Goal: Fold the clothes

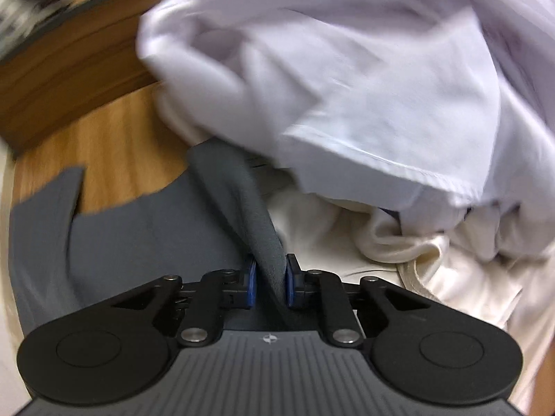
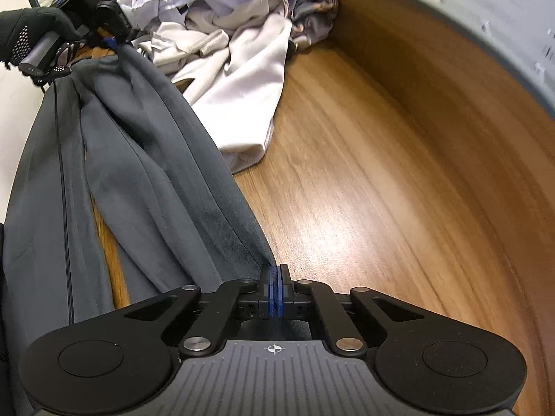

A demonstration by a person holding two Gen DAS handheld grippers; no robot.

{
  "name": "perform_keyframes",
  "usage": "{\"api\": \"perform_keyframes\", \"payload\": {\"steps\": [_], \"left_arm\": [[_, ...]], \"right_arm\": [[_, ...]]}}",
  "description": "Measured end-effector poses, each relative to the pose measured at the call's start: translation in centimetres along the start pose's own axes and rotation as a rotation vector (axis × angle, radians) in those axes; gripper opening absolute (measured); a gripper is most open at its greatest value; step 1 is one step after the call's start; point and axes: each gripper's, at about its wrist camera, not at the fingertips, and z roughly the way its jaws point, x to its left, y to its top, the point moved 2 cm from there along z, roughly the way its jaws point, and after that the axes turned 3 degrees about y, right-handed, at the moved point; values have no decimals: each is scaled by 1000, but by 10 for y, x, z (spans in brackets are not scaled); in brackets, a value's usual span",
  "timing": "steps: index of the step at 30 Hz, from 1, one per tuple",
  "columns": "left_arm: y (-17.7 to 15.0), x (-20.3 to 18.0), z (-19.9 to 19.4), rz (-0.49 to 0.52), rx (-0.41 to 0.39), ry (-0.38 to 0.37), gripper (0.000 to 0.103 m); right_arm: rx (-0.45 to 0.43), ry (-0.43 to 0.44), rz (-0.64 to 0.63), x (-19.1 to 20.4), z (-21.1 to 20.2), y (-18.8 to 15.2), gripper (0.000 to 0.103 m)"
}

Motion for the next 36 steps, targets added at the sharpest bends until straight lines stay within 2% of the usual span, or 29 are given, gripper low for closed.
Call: {"api": "perform_keyframes", "payload": {"steps": [1, 2, 5, 9, 13, 17, 20, 22, 24, 27, 32, 34, 35, 36], "left_arm": [[-3, 7, -2, -31, 1, -11, 5], [-5, 14, -5, -61, -2, -30, 3], [-11, 30, -19, -143, -36, -81, 2], [-7, 37, -60, -198, -191, -191, 2], [9, 23, -103, -200, -310, -259, 2], [38, -17, -132, -127, -426, -292, 2], [58, -60, -141, -1, -524, -298, 2], [69, -87, -138, 80, -556, -289, 2], [76, -111, -124, 132, -554, -264, 3], [84, -127, -85, 189, -513, -217, 7], [96, -146, -52, 268, -460, -171, 8], [97, -147, -52, 284, -447, -170, 8], [96, -145, -56, 289, -435, -176, 10], [96, -143, -60, 294, -424, -181, 16]], "right_arm": [[-7, -9, -2, 3, -3, -1, 4], [-12, -19, -2, 6, -5, -1, 4], [-21, -52, -5, 16, -10, -2, 4], [-36, -93, -6, 26, -17, 0, 4], [-81, -144, 6, 30, -28, 8, 4], [-135, -193, 26, 19, -42, 25, 4], [-153, -231, 36, 3, -41, 37, 3], [-156, -245, 52, -11, -37, 44, 4], [-149, -244, 79, -26, -26, 48, 4], [-129, -227, 123, -45, -6, 50, 5], [-127, -249, 180, -55, 9, 49, 24], [-155, -256, 222, -54, -1, 46, 36], [-170, -257, 246, -52, -10, 42, 37], [-184, -257, 269, -50, -19, 38, 39]]}}
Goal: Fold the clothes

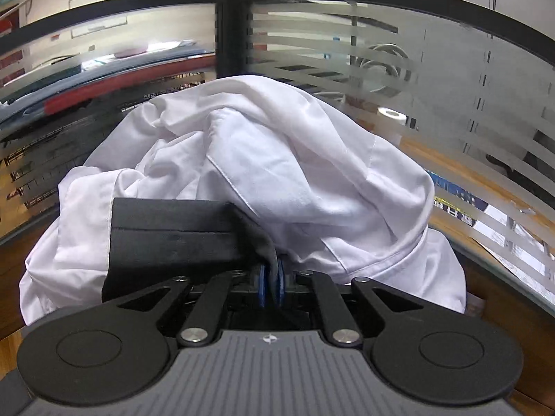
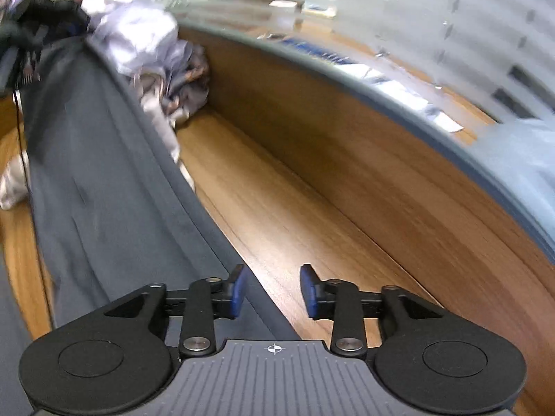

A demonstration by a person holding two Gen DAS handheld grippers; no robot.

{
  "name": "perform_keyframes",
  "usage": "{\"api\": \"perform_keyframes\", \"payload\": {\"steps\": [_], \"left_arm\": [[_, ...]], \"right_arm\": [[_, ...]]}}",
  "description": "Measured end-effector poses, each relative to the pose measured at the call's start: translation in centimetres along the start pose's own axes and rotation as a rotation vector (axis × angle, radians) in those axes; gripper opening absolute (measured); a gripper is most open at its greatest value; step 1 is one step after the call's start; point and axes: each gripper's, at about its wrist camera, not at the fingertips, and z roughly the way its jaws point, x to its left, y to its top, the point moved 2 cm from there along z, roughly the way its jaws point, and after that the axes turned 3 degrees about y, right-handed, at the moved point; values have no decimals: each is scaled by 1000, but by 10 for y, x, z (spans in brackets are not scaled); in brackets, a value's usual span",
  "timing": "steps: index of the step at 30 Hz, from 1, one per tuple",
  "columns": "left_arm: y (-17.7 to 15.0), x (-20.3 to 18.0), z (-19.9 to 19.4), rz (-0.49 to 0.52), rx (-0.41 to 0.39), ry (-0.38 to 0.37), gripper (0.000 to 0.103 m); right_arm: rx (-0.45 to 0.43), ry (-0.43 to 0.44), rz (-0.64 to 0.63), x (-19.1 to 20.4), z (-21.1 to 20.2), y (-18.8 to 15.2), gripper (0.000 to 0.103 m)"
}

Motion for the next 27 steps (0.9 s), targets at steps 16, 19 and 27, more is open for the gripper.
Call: {"api": "perform_keyframes", "payload": {"steps": [16, 19, 27], "left_arm": [[-52, -17, -155, 284, -113, -400, 101], [-91, -19, -168, 319, -55, -500, 101], [-204, -22, -197, 464, 87, -646, 101]], "right_arm": [[-19, -218, 503, 19, -171, -161, 44], [0, -293, 601, 20, -197, -208, 44], [76, -481, 702, -4, -232, -284, 49]]}}
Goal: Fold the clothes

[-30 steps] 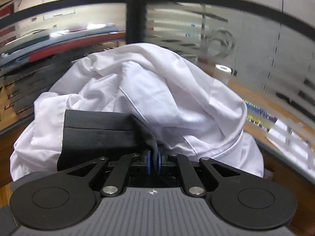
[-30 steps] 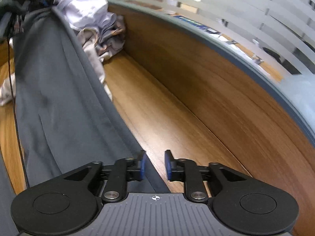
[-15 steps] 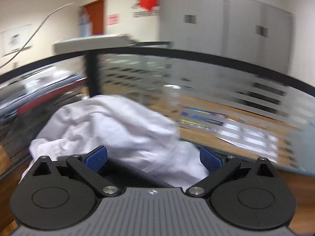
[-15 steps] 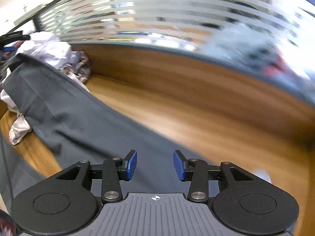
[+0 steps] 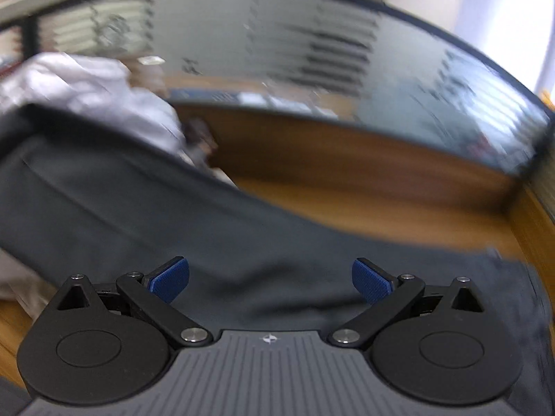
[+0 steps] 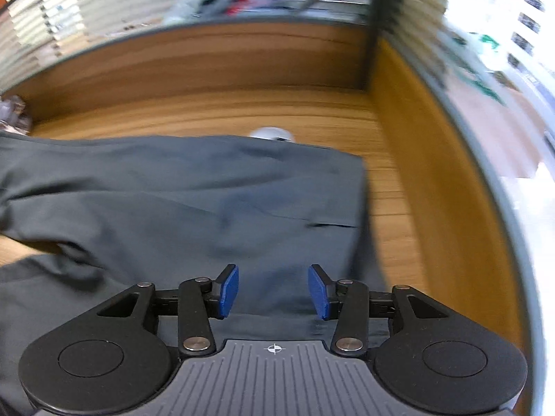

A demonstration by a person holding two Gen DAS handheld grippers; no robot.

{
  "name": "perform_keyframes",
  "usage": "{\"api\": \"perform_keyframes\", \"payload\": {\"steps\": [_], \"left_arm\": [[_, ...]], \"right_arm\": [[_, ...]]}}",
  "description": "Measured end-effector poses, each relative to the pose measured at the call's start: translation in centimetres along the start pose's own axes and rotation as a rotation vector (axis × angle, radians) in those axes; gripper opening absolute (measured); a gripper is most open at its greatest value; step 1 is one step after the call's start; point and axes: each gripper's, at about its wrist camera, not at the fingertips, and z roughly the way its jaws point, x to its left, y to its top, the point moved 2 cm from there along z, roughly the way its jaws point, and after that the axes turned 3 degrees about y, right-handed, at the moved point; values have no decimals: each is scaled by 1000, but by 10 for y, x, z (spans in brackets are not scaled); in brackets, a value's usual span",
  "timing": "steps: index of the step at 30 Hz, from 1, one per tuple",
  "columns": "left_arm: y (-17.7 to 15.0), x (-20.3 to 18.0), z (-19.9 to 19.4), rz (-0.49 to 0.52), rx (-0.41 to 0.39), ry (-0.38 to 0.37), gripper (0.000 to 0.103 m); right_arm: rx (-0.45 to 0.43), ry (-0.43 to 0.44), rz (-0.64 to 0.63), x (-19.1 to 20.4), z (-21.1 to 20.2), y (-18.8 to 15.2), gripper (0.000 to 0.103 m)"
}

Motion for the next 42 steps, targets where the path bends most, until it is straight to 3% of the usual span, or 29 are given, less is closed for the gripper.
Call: {"api": "perform_keyframes", "payload": {"steps": [5, 11, 18, 24, 32, 42], "left_arm": [[-52, -32, 2, 26, 109, -45, 101], [-75, -71, -7, 61, 113, -31, 101], [-50, -104, 5, 86, 60, 6, 101], [-14, -136, 46, 192, 62, -7, 101], [25, -190, 128, 408, 109, -136, 96], [34, -255, 204, 680, 137, -312, 82]], "right_arm": [[45, -30, -42, -24, 22, 1, 49], [73, 18, -92, -45, 47, 19, 47], [14, 10, -182, -52, 58, 51, 47], [4, 49, -178, -60, 69, 78, 47], [21, 51, -125, -67, 89, 100, 47], [71, 50, -112, -65, 105, 110, 46]]}}
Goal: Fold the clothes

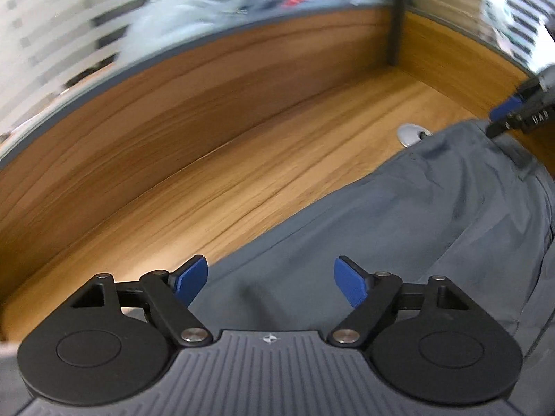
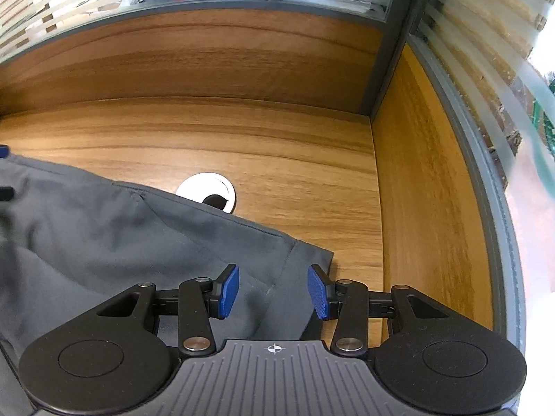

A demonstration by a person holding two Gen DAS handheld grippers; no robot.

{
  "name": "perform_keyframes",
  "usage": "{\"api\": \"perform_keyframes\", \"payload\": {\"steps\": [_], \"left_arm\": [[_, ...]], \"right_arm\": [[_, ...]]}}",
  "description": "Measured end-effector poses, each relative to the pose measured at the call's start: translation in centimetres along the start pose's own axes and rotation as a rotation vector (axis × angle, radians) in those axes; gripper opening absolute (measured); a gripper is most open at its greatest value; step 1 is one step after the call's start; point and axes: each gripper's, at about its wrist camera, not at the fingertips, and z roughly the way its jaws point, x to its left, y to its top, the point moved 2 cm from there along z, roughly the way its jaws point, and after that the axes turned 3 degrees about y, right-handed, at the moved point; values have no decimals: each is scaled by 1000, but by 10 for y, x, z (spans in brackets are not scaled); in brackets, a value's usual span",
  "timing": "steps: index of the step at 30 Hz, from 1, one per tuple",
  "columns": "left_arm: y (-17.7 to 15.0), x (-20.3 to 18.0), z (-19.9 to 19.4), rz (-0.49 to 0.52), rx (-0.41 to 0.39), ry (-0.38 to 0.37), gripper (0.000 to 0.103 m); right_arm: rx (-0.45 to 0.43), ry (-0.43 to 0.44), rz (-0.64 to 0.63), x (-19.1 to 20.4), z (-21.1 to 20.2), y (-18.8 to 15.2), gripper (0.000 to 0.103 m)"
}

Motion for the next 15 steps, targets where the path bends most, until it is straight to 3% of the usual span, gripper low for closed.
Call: {"api": "perform_keyframes", "payload": {"steps": [3, 7, 15], "left_arm": [[7, -8, 18, 25, 1, -29, 73], [16, -18, 33, 64, -7, -73, 64], [24, -34, 50, 197, -23, -105, 64]], "right_arm": [[-8, -34, -19, 3, 2, 3, 40], [-1, -55, 16, -1, 6, 4, 39], [24, -68, 52, -9, 10, -9, 46]]}}
